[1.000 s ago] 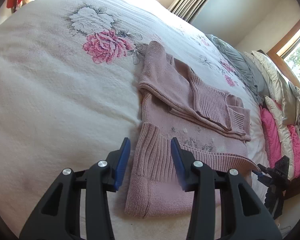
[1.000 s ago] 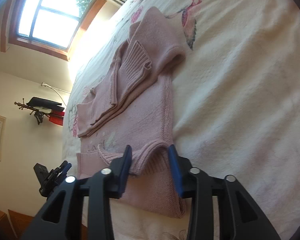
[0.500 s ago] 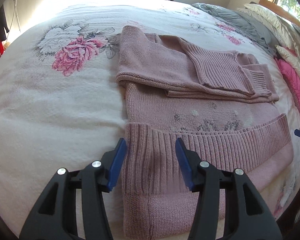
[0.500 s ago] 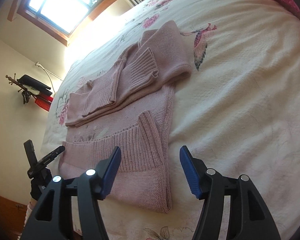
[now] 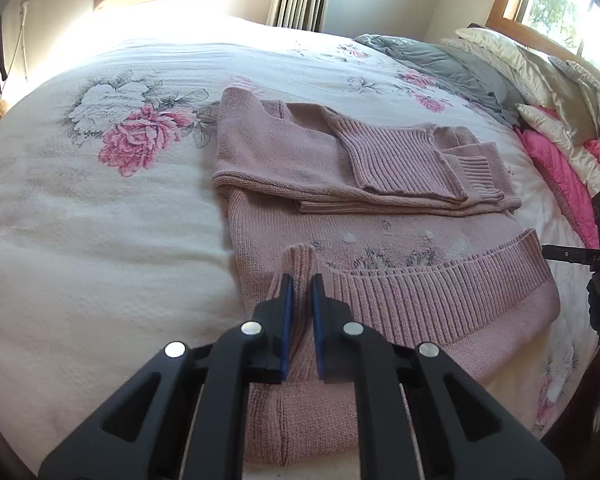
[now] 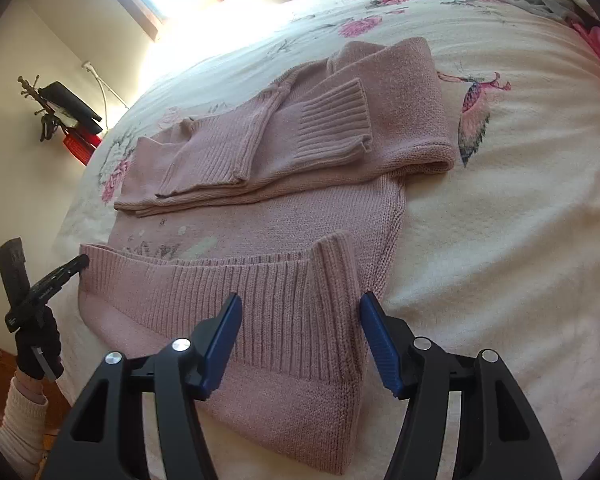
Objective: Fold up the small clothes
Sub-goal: 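Grasp the ribbed hem with both tools and fold it up over the sleeves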
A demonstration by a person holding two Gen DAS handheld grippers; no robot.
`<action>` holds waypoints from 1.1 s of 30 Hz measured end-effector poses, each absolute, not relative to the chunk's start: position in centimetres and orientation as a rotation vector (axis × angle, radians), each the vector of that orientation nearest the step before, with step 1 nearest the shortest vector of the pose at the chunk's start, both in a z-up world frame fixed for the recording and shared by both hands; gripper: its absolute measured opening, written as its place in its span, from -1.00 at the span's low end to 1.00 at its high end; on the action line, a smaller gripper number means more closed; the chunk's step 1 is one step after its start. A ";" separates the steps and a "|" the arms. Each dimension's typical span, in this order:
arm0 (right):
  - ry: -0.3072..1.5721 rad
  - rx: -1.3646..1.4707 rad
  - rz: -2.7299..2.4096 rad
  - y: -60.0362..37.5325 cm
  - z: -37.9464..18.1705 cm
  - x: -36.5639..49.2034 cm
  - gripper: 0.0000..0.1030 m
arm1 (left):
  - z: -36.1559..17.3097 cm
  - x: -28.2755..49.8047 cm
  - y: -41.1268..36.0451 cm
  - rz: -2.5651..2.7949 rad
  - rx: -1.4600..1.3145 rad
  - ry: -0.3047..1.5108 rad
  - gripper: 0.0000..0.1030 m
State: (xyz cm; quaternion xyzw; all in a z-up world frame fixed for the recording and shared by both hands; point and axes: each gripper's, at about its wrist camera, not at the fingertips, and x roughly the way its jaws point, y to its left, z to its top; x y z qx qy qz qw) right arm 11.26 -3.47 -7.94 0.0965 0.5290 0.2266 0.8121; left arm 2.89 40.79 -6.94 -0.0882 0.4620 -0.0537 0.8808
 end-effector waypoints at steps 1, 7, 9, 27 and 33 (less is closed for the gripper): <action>1.131 0.193 0.481 -3.3 -8.0 11.5 0.21 | -7.3 3.1 40.7 -0.110 -0.180 0.971 -0.85; 1.162 0.106 0.459 -1.9 -9.5 12.8 0.21 | -10.1 5.2 40.6 -0.075 -0.166 1.059 -0.75; 1.155 0.060 0.468 -1.3 -9.7 12.6 0.01 | -10.6 5.5 40.5 -0.073 -0.163 1.069 -0.75; 0.936 0.066 0.577 -3.1 -0.8 8.2 -0.81 | -1.0 2.9 40.4 -0.115 -0.225 0.795 -0.84; 0.863 0.087 0.558 -3.3 3.0 10.4 -0.81 | 2.7 6.1 40.1 -0.087 -0.204 0.708 -0.85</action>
